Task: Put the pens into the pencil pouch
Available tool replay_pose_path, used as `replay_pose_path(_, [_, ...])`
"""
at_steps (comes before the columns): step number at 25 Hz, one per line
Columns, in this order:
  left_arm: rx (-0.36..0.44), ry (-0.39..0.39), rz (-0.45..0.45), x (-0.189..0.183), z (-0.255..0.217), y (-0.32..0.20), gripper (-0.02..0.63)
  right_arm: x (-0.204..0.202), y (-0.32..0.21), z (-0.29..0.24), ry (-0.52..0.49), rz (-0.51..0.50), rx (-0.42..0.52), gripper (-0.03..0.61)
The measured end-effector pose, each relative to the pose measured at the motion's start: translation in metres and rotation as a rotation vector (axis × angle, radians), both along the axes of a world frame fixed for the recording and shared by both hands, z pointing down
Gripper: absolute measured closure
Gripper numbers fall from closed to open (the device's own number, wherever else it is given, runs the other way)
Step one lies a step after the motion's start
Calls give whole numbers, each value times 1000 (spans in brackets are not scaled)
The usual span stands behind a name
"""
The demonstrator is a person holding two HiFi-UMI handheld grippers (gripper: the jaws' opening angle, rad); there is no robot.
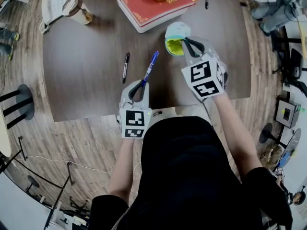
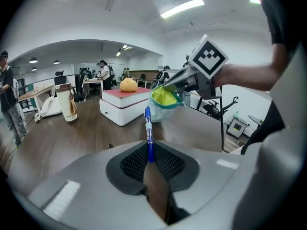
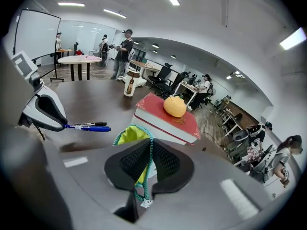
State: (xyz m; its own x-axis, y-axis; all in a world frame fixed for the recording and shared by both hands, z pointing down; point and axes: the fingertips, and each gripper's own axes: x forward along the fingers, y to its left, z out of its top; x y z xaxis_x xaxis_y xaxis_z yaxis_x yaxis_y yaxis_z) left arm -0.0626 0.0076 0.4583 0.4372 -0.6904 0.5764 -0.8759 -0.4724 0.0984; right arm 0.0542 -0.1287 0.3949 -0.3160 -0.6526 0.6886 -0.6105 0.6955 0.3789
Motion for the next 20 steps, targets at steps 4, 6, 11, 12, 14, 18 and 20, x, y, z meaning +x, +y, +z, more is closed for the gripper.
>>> replay_pose_path(4, [33, 11, 4, 4, -16, 0, 580, 1, 2, 0, -4, 1, 1, 554])
replay_pose_path(6, [41, 13, 9, 6, -21, -1, 580, 1, 1, 0, -5, 0, 1, 554])
replay_pose_path(11, [60, 17, 36, 14, -30, -1, 580, 1, 2, 0, -9, -2, 5, 554])
replay_pose_path(12, [66, 10, 47, 16, -32, -1, 580, 1, 3, -1, -11, -3, 5, 554])
replay_pose_path(14, [74, -11, 71, 21, -33, 0, 580, 1, 4, -1, -14, -4, 4, 554])
replay_pose_path(18, [64, -34, 105, 29, -32, 0, 580, 2, 4, 0, -18, -1, 2, 554])
replay_pose_path(20, [70, -50, 126, 32, -32, -4, 580, 2, 3, 1, -22, -2, 1, 554])
